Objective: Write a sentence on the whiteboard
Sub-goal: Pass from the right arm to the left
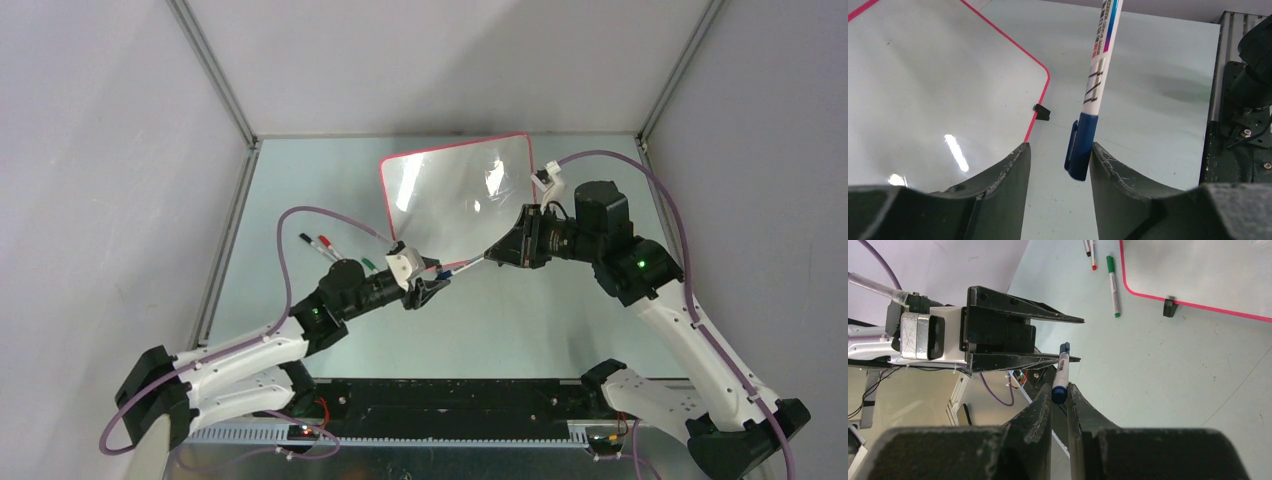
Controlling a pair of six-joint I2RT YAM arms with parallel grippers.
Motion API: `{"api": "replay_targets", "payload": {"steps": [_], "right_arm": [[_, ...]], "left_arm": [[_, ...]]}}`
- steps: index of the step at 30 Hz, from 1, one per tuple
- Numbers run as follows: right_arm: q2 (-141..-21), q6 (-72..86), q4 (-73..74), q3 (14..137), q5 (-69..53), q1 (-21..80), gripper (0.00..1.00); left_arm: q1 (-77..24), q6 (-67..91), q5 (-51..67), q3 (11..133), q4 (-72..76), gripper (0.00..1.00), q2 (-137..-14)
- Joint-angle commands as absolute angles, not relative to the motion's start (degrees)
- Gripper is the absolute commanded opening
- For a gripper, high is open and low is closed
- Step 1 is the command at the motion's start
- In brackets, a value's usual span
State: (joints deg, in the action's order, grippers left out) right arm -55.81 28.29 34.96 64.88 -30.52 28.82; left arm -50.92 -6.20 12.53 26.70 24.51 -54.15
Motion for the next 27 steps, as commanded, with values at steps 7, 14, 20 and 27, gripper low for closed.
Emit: {"api": "replay_targets", "payload": {"steps": [7, 14, 20, 27], "right_arm": [[-55.14, 28.49, 33.67, 66.82, -34.49, 29.64, 0.0], [-56.13, 28.23, 32.96, 66.58, -29.94, 31.91, 0.8], [-59.06, 29.13, 29.64, 66.19, -26.19, 36.99, 0.89], [-63.49, 29.94, 28.41, 66.22, -28.26, 38.77, 0.73]], "left_arm": [[-51.33, -9.02, 17.12, 32.28, 25.0, 0.11, -56.63], [-51.28, -11.94, 18.4, 31.4, 23.73, 0.0, -55.79], [-51.32, -12.7, 18.83, 31.56, 22.63, 0.0, -55.19], [-51.36, -14.75, 20.16, 32.28, 20.13, 0.0, -54.71]]}}
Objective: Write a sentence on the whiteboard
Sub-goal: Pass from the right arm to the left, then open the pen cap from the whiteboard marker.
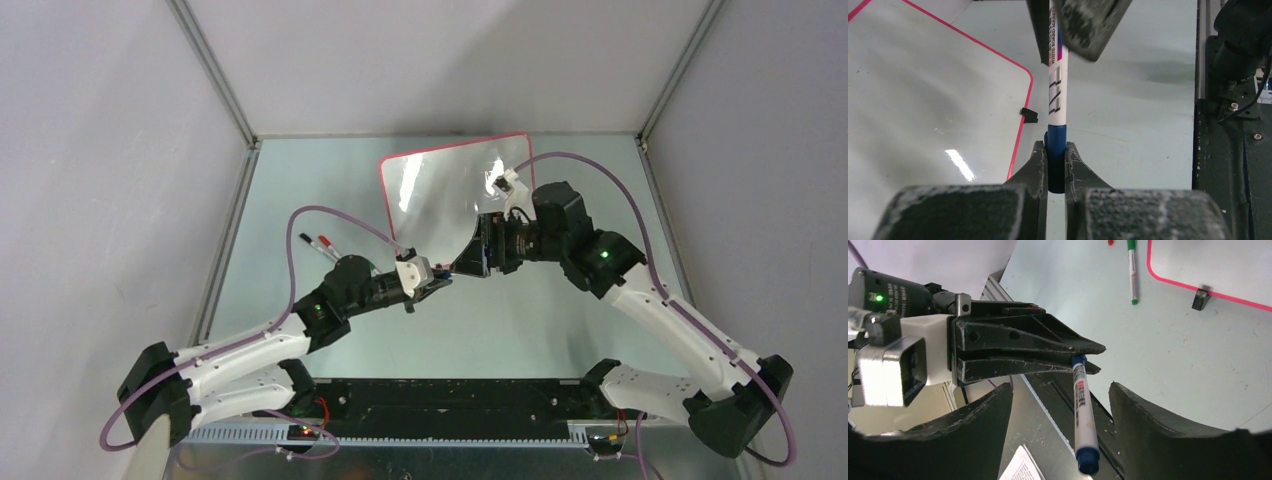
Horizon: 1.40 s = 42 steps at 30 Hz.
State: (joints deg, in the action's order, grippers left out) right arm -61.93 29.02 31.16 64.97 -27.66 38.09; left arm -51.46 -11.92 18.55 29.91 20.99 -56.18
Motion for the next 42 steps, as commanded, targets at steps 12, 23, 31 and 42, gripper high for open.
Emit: {"api": "replay_targets", "payload": {"steps": [12, 23, 31, 42], "right_arm": [[-66.91, 36.1, 23.97, 66.23, -46.88, 35.28, 0.79], [-69.05, 37.46, 22.45, 66.25, -53.6, 33.64, 0.74], [-67.1, 37.13, 24.28, 66.2, -52.75, 33.0, 0.71], [-65.93, 35.73, 26.98, 66.25, -50.65, 32.52, 0.62]], "left_arm": [[-51.84, -12.93, 19.23, 35.07, 14.99, 0.0, -53.25], [-53.57, -8.02, 15.4, 41.23, 4.83, 0.0, -53.44], [-53.8, -9.29, 14.83, 42.26, 1.26, 0.0, -54.02], [-53.92, -10.11, 14.27, 41.85, 0.38, 0.0, -53.2]]}}
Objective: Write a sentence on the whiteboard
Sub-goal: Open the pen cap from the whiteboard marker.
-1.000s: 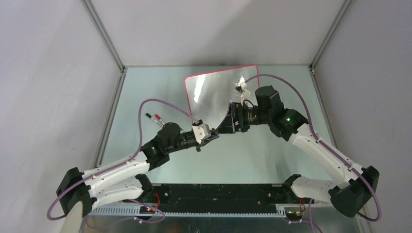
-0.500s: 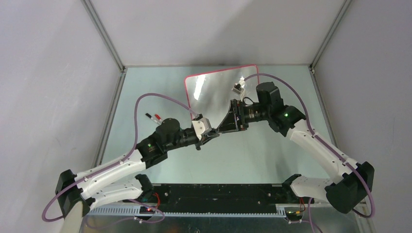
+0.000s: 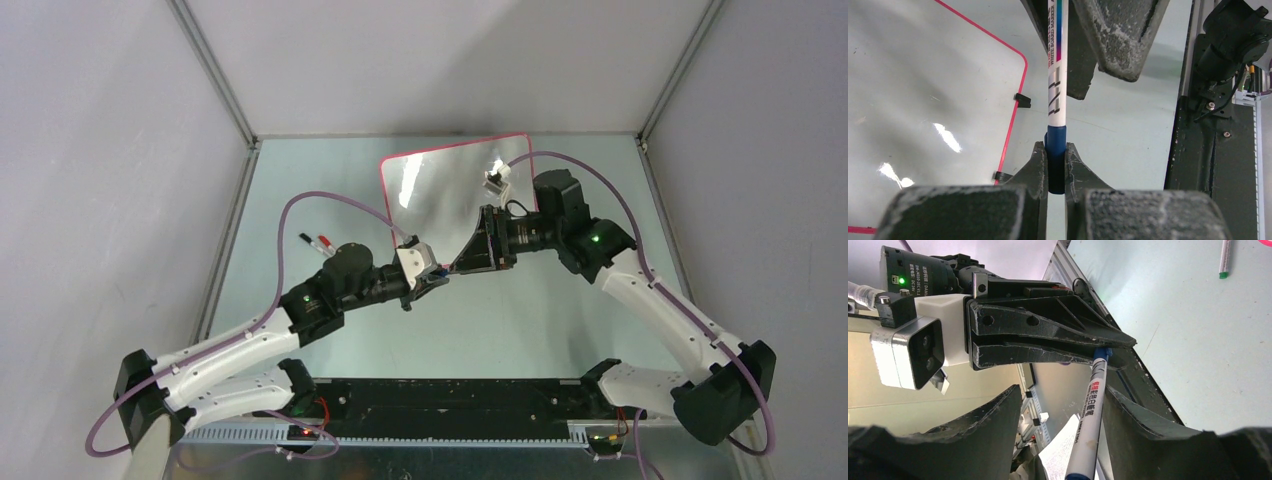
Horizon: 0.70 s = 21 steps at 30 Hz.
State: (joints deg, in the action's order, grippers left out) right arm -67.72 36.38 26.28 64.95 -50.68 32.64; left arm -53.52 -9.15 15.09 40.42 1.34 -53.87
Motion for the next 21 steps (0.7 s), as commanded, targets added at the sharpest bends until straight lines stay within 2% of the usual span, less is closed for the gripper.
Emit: {"api": "replay_targets", "payload": {"steps": [1, 5, 9, 11, 13, 15, 16, 19, 21], "right_arm": [[-65.81, 35.7, 27.0, 66.22, -50.64, 32.52, 0.62], [-65.66, 35.6, 27.07, 66.25, -50.54, 32.43, 0.43], [-65.86, 35.35, 27.35, 66.26, -50.38, 32.57, 0.33], [-65.95, 35.21, 27.49, 66.21, -50.31, 32.66, 0.33], [-65.99, 35.1, 27.57, 66.19, -50.27, 32.62, 0.4], [-65.72, 35.03, 27.59, 66.24, -50.25, 32.5, 0.43], [-65.69, 34.99, 27.66, 66.2, -50.22, 32.42, 0.42], [-65.84, 34.98, 27.68, 66.23, -50.19, 32.31, 0.3], [-66.1, 34.94, 27.6, 66.19, -50.21, 32.42, 0.29]], "left_arm": [[-53.9, -10.15, 14.39, 41.77, 0.36, 0.0, -53.14], [-53.89, -10.19, 15.08, 41.77, 0.36, 0.0, -53.11], [-54.03, -10.43, 16.72, 41.67, 0.84, 0.0, -53.26], [-54.17, -10.75, 17.13, 41.72, 0.74, 0.0, -53.39], [-54.47, -11.45, 17.25, 42.18, -0.41, 0.0, -53.71], [-54.75, -12.14, 17.1, 42.49, -2.06, 0.0, -53.89], [-54.8, -12.31, 16.95, 42.55, -2.71, 0.0, -53.88], [-55.1, -13.1, 16.81, 42.34, -3.09, 0.0, -53.74], [-55.19, -13.32, 16.65, 42.32, -2.86, 0.0, -53.89]]}}
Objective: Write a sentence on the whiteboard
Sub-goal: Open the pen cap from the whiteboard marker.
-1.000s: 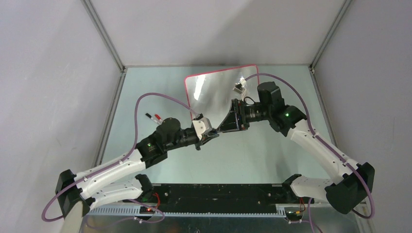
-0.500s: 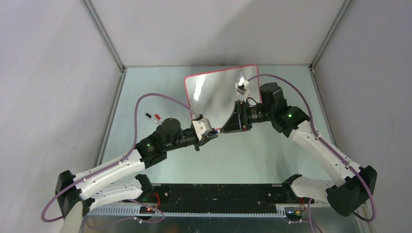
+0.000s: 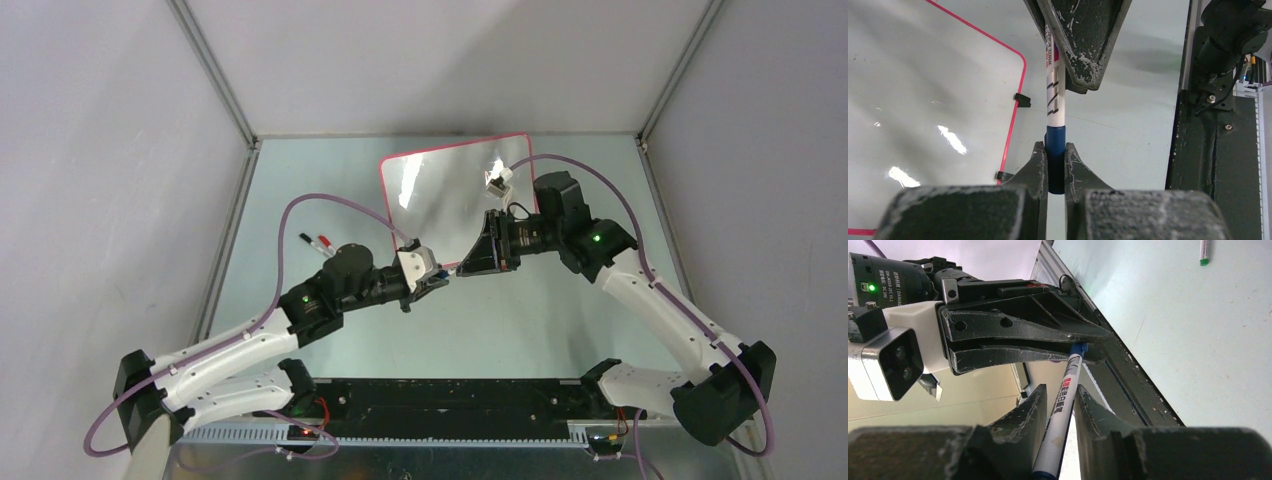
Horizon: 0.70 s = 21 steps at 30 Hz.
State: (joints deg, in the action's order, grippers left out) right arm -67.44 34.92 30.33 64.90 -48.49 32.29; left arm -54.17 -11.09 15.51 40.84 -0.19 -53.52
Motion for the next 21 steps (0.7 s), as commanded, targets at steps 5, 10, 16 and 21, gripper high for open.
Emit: {"api": "replay_targets", "payload": {"steps": [5, 10, 16, 21], "right_arm": [[-66.62, 34.87, 27.66, 66.3, -50.18, 32.69, 0.29], [-66.78, 32.65, 30.85, 67.87, -49.38, 32.42, 0.36], [-67.28, 31.24, 32.8, 68.67, -49.46, 31.91, 0.46], [-68.12, 30.15, 34.35, 69.14, -48.6, 32.27, 0.45]], "left_arm": [[-55.95, -15.07, 17.51, 43.45, -4.09, 0.0, -54.98], [-56.68, -17.2, 16.09, 43.91, -6.22, 0.0, -55.27], [-56.82, -18.28, 16.15, 43.65, -5.83, 0.0, -54.84], [-56.86, -19.27, 16.73, 44.5, -6.51, 0.0, -55.59]]}}
